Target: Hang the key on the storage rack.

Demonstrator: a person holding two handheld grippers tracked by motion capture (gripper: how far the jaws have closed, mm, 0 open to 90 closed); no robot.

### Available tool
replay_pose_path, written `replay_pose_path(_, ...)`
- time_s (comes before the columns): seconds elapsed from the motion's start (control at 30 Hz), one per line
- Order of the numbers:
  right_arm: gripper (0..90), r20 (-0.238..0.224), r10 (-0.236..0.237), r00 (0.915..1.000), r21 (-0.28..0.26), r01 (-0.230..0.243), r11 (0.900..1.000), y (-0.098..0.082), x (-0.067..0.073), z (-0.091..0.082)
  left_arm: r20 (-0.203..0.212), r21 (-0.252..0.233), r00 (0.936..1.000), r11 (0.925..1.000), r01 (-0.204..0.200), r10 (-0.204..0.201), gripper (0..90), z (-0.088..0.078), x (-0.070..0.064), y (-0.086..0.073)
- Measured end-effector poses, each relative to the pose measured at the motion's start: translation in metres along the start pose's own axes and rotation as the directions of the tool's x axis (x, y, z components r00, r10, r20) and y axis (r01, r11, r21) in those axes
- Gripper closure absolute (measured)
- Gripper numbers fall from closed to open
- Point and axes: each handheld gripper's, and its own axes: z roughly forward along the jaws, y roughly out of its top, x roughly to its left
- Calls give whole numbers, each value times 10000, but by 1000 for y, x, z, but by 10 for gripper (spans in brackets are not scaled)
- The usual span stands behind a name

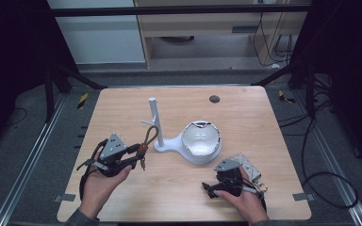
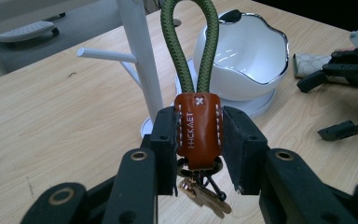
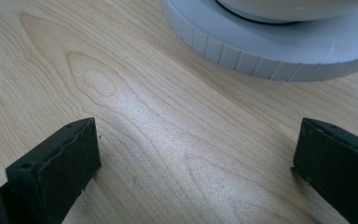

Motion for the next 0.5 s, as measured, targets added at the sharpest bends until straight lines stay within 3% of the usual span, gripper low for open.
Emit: replay_pose_path(0.5, 5, 0, -9, 10000, 0, 9, 10000, 0, 0, 0, 1, -170, 9999, 9998, -138, 138, 663, -3, -4, 8)
